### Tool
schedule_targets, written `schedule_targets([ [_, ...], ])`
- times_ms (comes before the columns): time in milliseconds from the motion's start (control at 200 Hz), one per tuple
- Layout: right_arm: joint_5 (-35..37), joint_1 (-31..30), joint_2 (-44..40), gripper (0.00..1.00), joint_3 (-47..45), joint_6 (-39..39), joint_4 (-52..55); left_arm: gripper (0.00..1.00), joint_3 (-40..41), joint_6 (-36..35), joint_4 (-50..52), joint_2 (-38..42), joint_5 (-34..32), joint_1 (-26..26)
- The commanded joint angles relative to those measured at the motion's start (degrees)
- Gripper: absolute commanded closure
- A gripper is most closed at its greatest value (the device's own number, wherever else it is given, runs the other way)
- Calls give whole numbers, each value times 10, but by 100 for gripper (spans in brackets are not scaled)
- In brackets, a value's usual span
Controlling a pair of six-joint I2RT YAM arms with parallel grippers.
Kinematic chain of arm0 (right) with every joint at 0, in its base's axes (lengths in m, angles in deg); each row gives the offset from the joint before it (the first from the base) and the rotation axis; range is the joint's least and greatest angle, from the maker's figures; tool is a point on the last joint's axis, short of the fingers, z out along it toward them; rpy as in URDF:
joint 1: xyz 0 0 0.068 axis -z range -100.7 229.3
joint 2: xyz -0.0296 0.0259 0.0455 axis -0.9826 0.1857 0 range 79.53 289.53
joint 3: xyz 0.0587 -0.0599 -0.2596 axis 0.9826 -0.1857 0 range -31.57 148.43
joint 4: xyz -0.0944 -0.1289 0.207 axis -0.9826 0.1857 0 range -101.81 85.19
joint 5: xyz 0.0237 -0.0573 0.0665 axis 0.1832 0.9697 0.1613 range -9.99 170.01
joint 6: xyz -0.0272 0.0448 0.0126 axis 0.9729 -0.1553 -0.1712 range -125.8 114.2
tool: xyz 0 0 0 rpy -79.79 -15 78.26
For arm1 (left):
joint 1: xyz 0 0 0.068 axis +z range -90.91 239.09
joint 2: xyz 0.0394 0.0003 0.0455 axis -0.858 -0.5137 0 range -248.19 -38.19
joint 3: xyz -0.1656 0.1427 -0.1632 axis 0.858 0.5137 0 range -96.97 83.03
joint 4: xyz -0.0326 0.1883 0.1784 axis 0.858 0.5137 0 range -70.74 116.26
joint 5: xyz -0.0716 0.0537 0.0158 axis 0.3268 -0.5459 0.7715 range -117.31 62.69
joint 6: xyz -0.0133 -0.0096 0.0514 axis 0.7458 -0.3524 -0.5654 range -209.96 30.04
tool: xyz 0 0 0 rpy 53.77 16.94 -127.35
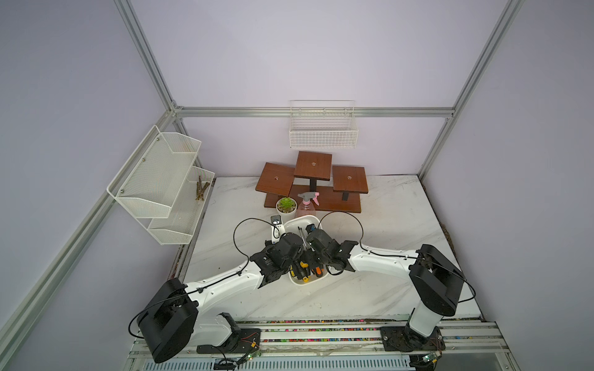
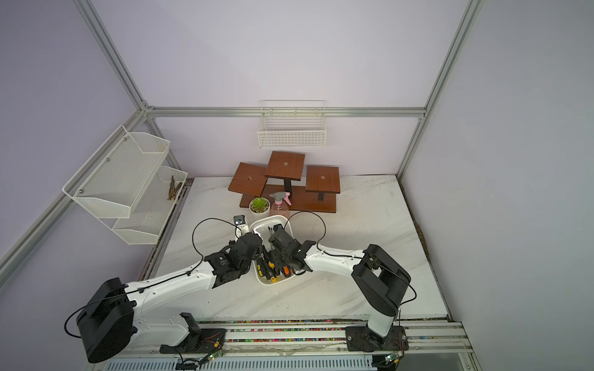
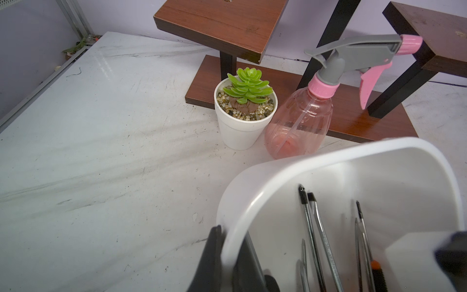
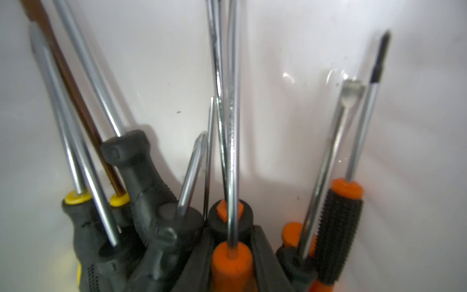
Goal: Take out the screwdriver from the storage box
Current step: Pick up the screwdriver from the storage box.
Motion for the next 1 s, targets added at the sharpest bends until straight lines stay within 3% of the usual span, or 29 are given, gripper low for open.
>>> schedule_targets([
  [0, 15, 4, -17, 95, -9, 3, 32, 100, -1, -5, -26, 8, 0, -6],
  [745, -40, 5, -174, 100, -25, -6, 35, 100, -2, 5, -21, -4, -10, -6],
  [995, 20, 23, -269, 100, -74, -15, 99, 100, -6, -6, -29, -7, -12, -5],
])
